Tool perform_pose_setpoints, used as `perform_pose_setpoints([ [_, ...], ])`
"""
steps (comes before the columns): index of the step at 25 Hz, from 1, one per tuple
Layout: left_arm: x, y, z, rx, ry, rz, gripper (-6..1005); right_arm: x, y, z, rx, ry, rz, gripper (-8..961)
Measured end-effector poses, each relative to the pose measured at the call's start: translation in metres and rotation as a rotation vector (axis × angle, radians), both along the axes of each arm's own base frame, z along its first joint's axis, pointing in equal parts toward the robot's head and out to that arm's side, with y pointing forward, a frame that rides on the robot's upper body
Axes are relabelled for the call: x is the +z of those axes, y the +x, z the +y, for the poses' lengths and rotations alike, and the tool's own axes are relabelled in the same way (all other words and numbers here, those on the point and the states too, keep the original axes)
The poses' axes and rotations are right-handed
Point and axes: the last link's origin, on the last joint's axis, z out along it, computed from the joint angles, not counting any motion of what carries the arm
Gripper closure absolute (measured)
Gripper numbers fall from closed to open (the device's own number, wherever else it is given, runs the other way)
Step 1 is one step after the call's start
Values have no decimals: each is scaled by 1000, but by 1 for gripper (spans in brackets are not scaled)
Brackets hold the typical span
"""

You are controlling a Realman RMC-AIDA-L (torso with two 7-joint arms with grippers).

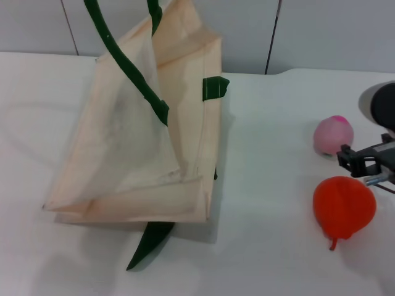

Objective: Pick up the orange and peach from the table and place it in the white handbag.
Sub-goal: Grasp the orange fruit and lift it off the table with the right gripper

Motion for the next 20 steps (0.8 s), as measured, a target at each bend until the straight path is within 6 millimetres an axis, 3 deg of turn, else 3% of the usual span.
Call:
perform_pose_setpoints([
  [9, -3, -3, 4, 9, -8, -5, 879, 6, 2, 26, 56, 68, 47, 329],
  [20, -6, -2, 9, 1, -12, -20, 879, 19, 13, 95, 152, 212, 168, 341],
])
